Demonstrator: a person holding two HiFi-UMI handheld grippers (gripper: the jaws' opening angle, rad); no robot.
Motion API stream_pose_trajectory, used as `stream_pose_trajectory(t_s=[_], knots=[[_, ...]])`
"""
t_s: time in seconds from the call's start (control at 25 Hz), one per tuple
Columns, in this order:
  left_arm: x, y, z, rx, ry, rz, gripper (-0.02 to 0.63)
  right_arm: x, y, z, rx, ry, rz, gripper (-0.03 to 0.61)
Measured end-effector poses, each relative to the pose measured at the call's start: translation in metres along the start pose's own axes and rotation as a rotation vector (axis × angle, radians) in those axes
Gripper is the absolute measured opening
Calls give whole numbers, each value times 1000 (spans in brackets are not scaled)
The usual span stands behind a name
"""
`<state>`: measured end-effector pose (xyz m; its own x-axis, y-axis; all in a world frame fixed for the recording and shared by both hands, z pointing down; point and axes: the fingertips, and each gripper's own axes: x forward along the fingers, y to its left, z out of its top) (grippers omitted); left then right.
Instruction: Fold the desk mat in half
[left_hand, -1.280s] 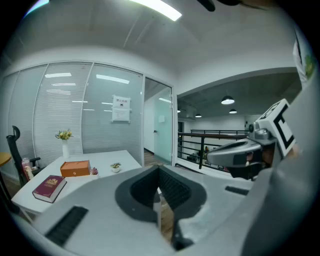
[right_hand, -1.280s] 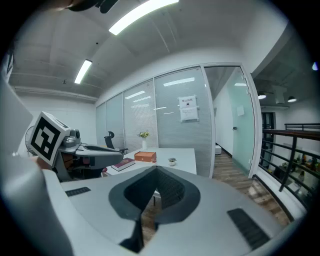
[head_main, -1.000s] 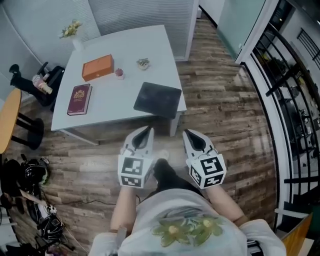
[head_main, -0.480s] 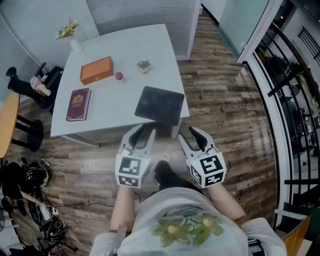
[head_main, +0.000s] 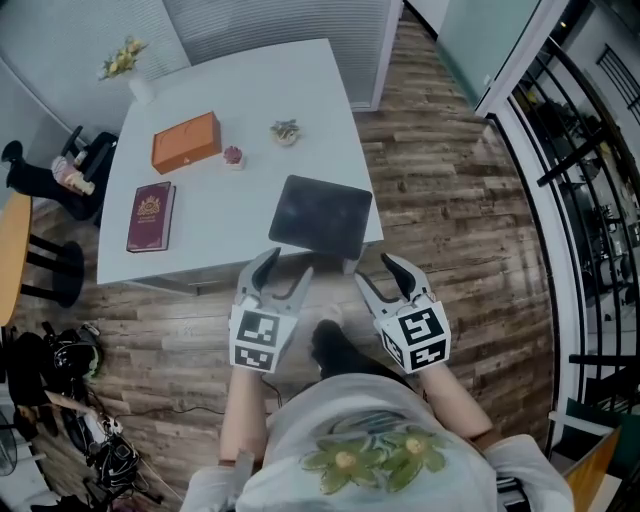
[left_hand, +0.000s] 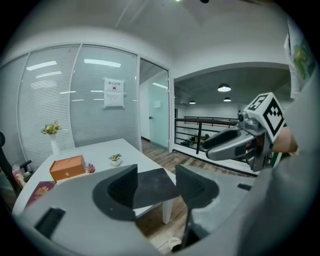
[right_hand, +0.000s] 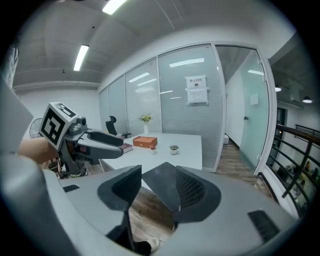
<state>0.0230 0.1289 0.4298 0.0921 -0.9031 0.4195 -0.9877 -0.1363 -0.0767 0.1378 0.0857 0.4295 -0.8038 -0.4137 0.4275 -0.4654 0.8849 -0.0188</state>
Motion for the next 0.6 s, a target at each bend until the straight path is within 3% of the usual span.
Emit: stream_pose_trajectory(t_s=[0.6], knots=[[56,51,-50,-40,172,-51,218,81,-9,-68,-146,271,36,207]])
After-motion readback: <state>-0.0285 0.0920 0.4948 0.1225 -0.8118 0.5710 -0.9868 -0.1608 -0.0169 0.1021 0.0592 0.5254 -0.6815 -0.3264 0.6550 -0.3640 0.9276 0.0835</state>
